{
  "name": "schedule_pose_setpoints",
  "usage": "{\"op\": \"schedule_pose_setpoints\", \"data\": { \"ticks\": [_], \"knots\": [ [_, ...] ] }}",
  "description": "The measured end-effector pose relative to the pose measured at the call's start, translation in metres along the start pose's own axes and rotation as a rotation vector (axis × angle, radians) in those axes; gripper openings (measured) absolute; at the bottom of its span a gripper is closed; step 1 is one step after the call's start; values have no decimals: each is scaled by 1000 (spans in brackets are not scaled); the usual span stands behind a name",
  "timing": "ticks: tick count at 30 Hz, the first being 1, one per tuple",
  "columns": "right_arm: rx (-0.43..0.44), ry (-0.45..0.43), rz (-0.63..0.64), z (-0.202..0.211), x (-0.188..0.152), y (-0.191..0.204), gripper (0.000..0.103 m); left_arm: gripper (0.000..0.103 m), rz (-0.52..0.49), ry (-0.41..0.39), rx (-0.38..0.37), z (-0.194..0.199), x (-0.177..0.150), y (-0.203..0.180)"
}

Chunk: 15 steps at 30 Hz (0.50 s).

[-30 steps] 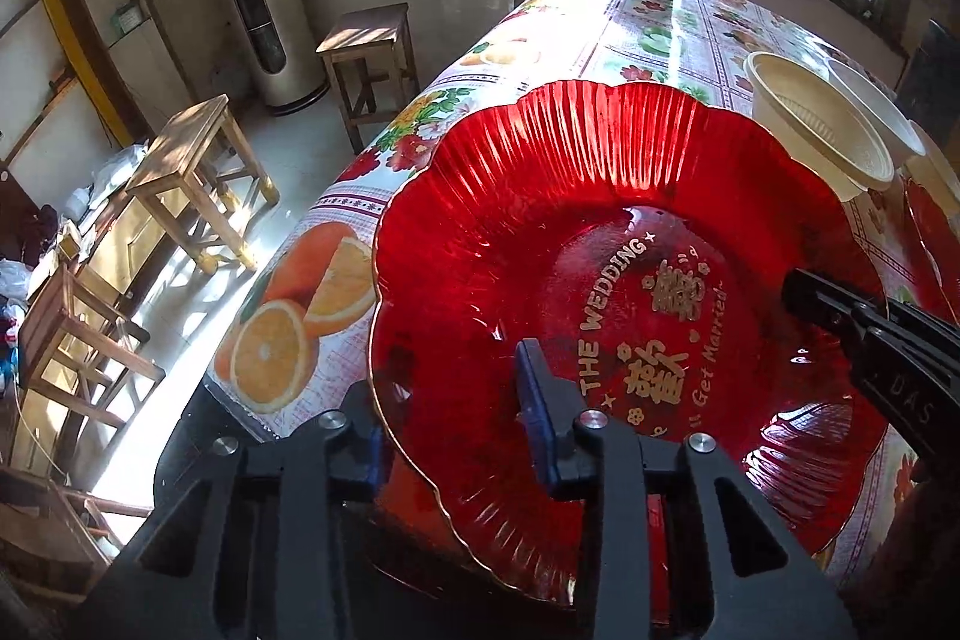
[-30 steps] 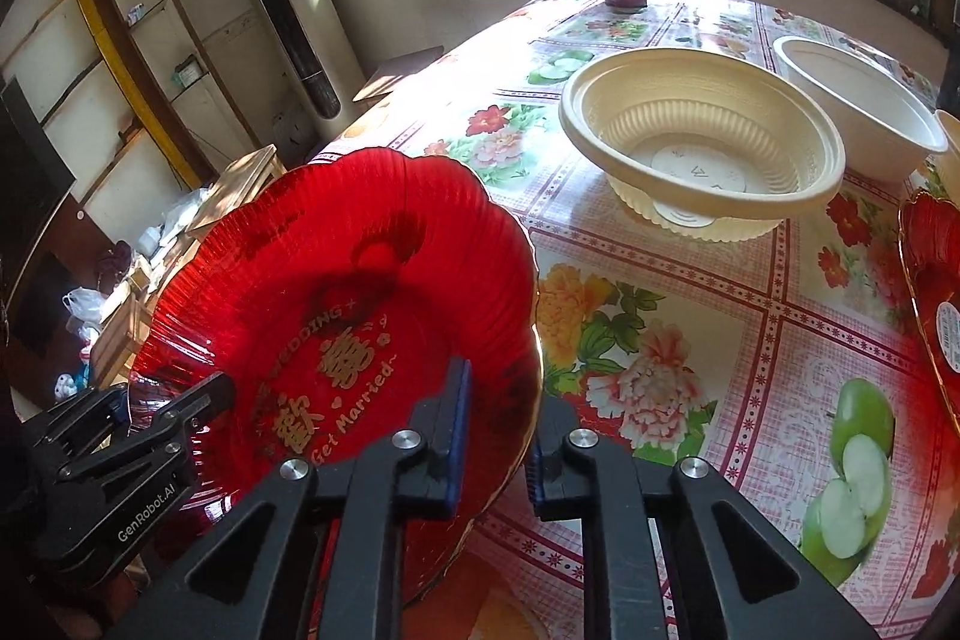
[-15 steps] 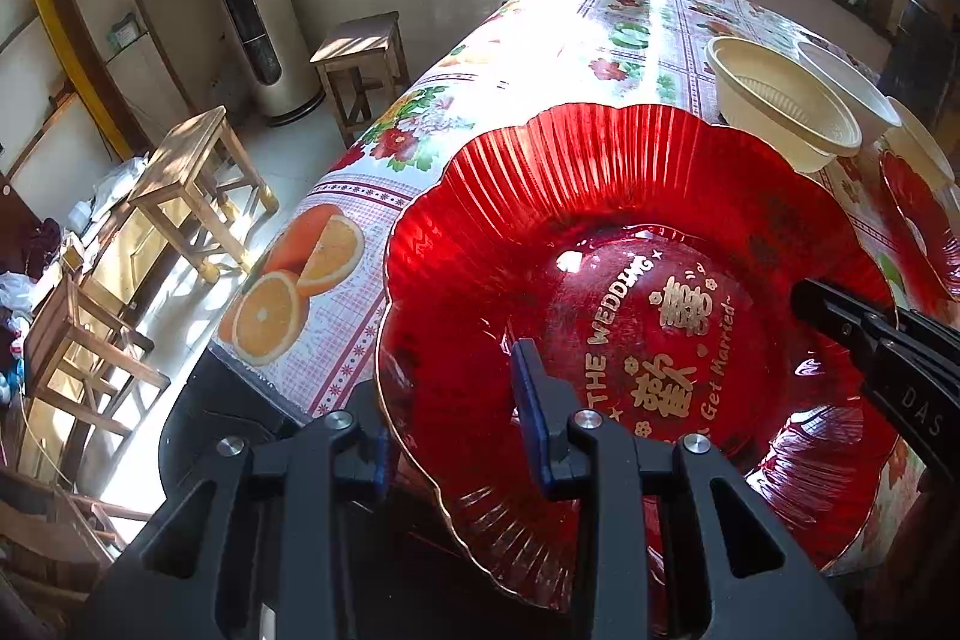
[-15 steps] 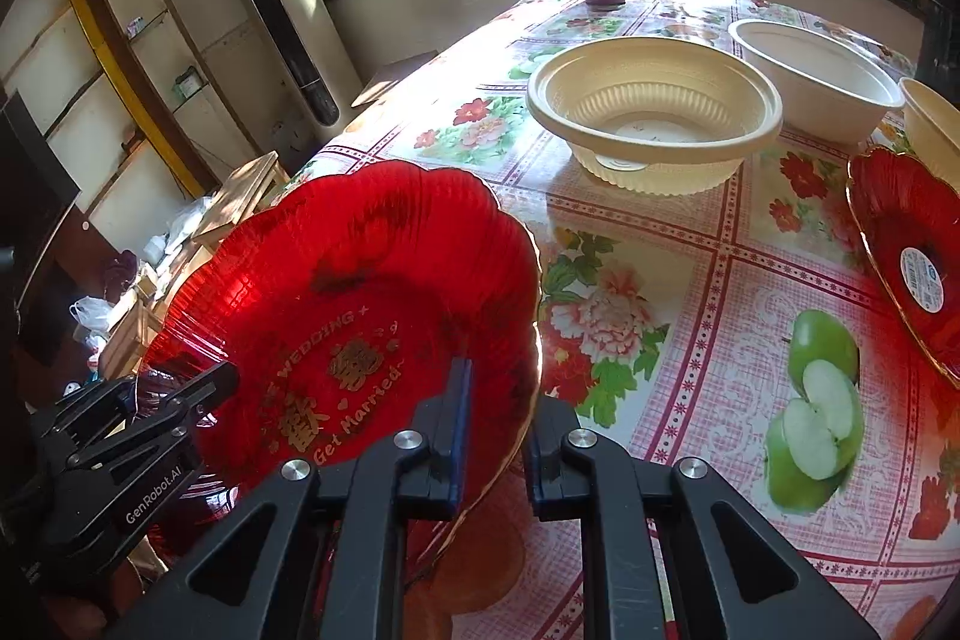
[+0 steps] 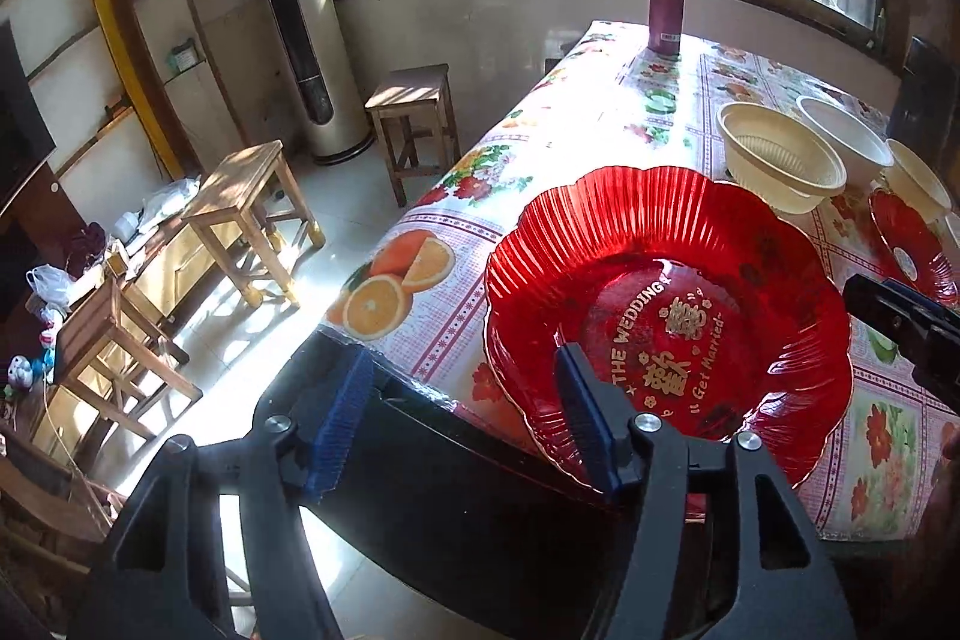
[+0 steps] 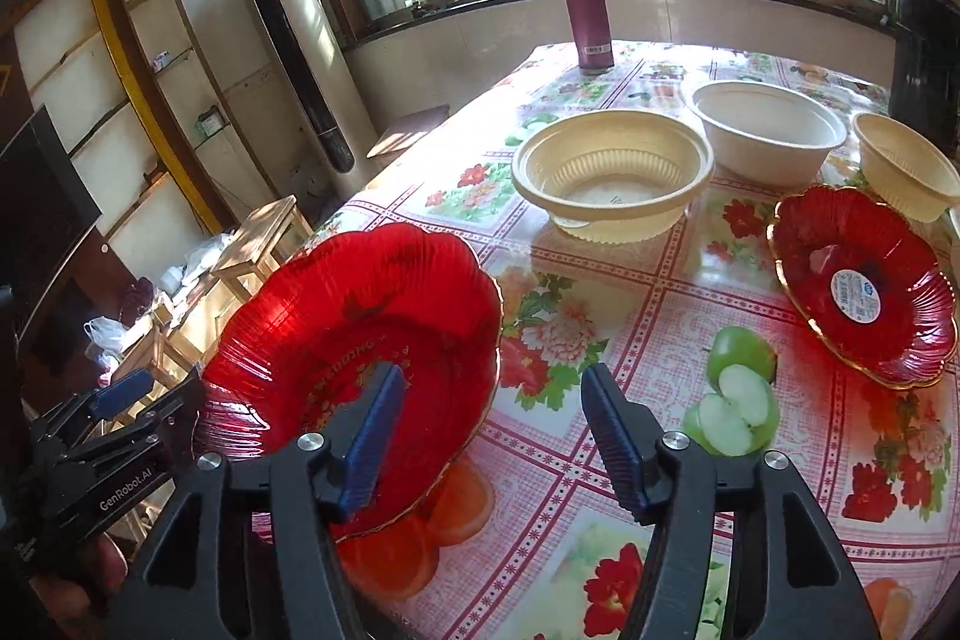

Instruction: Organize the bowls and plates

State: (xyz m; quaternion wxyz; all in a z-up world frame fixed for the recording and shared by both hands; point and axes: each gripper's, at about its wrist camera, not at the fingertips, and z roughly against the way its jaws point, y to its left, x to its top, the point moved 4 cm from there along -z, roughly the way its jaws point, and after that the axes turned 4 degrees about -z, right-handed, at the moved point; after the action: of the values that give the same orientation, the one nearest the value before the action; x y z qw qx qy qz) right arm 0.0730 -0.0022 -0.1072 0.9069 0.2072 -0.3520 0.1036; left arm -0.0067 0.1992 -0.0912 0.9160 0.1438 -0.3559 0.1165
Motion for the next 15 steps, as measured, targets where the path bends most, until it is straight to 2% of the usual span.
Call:
{"op": "schedule_pose_setpoints", "data": {
  "ticks": [5, 7, 11, 15],
  "knots": [
    [-33, -84, -27, 35, 10, -22, 66, 70, -8, -107, 20, 36, 11, -3],
    [-50, -116, -38, 49, 14, -32, 67, 75, -24, -145, 7, 48, 17, -9],
    [-87, -188, -79, 81, 18, -62, 73, 78, -73, -196, -20, 64, 29, -36],
    [-151, -254, -115, 114, 21, -96, 75, 78, -136, -209, -75, 73, 39, -74]
  ]
}}
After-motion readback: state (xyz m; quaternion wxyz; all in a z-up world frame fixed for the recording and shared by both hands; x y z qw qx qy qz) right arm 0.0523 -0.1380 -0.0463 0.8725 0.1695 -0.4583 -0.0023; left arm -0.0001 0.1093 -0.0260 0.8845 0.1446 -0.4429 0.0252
